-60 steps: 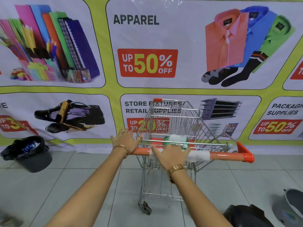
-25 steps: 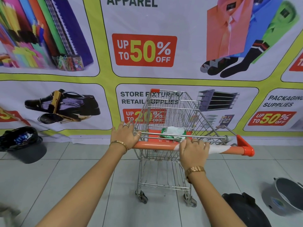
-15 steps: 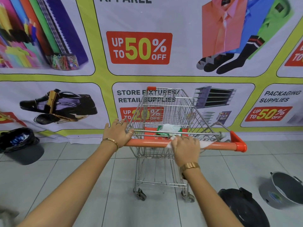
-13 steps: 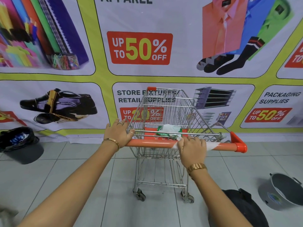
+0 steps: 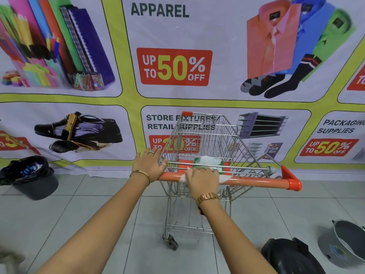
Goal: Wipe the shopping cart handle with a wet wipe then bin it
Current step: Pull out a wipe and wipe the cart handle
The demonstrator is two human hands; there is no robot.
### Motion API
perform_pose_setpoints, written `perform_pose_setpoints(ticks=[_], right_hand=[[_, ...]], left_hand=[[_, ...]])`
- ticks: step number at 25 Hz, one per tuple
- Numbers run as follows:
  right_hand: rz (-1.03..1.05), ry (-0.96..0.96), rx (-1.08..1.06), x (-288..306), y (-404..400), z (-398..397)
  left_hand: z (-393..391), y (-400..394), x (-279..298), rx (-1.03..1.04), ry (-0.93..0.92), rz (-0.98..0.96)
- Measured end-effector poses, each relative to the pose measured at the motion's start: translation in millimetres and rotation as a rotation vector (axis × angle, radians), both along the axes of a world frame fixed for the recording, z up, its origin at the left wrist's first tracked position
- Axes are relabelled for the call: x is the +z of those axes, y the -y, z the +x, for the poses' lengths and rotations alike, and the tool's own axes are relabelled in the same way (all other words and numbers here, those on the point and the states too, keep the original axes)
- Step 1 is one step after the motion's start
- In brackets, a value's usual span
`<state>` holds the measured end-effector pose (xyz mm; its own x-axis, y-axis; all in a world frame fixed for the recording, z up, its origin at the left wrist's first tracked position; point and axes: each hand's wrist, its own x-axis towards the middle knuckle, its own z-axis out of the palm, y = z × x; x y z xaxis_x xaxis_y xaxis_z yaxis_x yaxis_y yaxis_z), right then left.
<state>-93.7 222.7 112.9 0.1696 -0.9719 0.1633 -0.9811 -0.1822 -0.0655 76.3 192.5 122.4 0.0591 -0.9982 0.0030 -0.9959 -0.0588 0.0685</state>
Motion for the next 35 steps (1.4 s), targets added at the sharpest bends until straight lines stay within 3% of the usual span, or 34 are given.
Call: perform_pose_setpoints(ticks=[3, 6, 9, 15, 18, 22, 25, 31, 33, 35], right_hand=[[-0.085, 0.166, -0.136, -5, -10, -55], [-0.051, 0.132, -0.311, -5, -6, -104], [0.035, 0.062, -0.441, 3, 1, -96], [0.056, 0.099, -0.181, 4, -4, 1], [-0.015, 0.118, -0.114, 3, -8, -28], [-0.016, 0.114, -0.345, -2, -6, -102], [-0.012, 0.083, -0.469, -2, 0, -98], [0.093, 0.012, -0.110, 12, -6, -11], [0.100, -0.047, -0.055, 16, -6, -31], [0.116, -0.058, -0.138, 14, -6, -75]], left_hand=[[5, 0, 1, -0.009, -0.017, -0.019], [1, -1, 0, -0.006, -0.015, -0.040], [-3, -2, 1, 0.002, -0.023, -0.058], [4, 0, 2, 0.004, 0.007, -0.041], [8, -1, 1, 0.004, 0.014, -0.039], [5, 1, 1, 0.002, -0.020, -0.030], [-2, 0, 2, -0.001, -0.016, -0.042], [2, 2, 3, -0.007, 0.016, -0.035], [6, 1, 3, -0.008, 0.021, -0.037], [5, 0, 3, -0.021, 0.005, -0.036]])
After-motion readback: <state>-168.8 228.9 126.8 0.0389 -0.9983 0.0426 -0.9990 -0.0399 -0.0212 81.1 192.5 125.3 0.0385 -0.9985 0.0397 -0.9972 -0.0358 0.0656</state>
